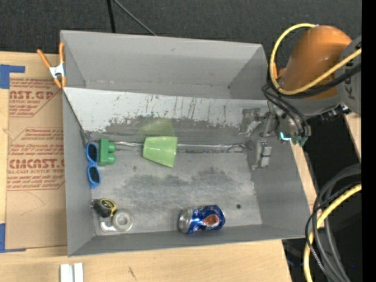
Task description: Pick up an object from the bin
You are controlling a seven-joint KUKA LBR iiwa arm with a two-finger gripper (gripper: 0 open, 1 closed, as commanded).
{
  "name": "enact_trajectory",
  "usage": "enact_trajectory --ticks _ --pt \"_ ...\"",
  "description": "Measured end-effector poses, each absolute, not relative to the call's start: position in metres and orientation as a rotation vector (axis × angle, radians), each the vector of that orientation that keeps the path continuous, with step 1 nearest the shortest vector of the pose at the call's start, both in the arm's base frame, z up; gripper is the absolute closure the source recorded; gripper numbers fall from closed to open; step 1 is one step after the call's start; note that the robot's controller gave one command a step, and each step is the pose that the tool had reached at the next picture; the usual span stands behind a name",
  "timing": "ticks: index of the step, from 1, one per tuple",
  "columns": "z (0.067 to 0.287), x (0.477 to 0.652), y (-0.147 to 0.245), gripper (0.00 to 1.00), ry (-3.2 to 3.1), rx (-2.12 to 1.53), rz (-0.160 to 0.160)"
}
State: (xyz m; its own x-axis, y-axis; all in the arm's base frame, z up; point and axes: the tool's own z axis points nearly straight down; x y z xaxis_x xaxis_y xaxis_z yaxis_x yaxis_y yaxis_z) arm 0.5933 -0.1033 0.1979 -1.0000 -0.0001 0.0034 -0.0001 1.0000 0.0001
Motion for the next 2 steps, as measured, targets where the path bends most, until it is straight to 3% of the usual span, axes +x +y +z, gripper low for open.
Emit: enact_trajectory --ticks 1,2 --pt "0.133 0.580 0.014 0.00 -3.130 0.240 -0.006" --pt "0.230 0.563 -0.080 0.00 -3.104 -0.531 0.003"
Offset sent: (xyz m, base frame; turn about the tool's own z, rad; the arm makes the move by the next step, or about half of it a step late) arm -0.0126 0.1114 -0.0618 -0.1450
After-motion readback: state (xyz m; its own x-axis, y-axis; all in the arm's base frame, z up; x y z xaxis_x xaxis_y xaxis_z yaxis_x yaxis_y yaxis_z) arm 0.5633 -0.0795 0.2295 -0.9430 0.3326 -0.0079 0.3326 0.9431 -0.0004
